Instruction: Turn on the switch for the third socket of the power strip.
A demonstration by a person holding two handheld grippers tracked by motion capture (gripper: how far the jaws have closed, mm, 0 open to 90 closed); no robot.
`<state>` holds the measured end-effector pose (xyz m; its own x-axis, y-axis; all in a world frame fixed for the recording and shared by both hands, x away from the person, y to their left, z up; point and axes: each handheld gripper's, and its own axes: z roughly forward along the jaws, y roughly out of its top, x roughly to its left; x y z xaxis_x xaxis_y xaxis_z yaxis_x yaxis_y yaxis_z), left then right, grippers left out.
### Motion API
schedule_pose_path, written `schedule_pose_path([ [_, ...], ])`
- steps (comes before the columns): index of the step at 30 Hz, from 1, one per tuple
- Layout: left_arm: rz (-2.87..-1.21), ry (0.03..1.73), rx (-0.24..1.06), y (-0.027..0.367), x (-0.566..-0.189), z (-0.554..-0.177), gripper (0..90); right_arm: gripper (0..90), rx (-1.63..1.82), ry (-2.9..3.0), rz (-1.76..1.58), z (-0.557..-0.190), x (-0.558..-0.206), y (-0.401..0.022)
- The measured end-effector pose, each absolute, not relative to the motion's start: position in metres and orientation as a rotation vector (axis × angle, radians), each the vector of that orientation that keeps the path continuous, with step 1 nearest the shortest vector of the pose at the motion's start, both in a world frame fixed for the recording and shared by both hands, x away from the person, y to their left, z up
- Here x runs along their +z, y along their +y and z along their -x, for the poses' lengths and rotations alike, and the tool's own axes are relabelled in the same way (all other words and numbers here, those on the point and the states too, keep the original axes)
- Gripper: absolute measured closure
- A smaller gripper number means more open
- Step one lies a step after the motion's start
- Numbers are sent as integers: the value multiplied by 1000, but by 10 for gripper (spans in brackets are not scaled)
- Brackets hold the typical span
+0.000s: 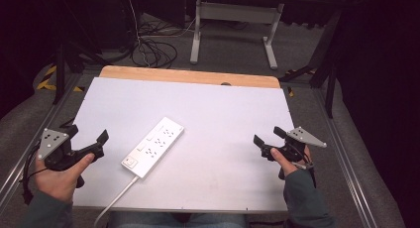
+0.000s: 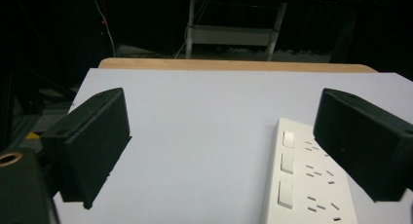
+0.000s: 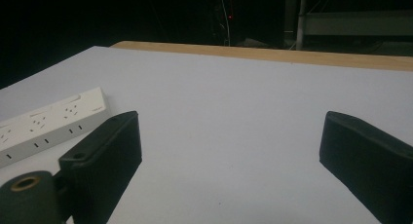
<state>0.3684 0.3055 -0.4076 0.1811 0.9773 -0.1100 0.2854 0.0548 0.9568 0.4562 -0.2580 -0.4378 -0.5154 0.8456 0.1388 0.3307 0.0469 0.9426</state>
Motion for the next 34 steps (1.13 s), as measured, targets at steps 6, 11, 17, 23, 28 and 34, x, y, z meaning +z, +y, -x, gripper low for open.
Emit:
schedule_pose_path([
  [6, -1429, 1303, 843, 307, -407, -368, 31, 88, 1470, 1876, -1176, -457, -438, -256],
  [11, -1434, 1306, 822, 307, -409, -369, 23, 88, 1471, 1874, -1179, -458, -438, -257],
  [17, -1441, 1300, 802, 307, -409, -369, 16, 88, 1471, 1876, -1178, -458, -438, -256],
  [23, -1444, 1305, 784, 308, -410, -370, 16, 88, 1467, 1881, -1179, -459, -439, -256],
  [28, -1437, 1311, 777, 309, -411, -370, 18, 88, 1469, 1881, -1180, -458, -439, -256],
  [34, -1443, 1302, 774, 309, -411, -371, 17, 88, 1465, 1882, -1179, -458, -439, -256],
])
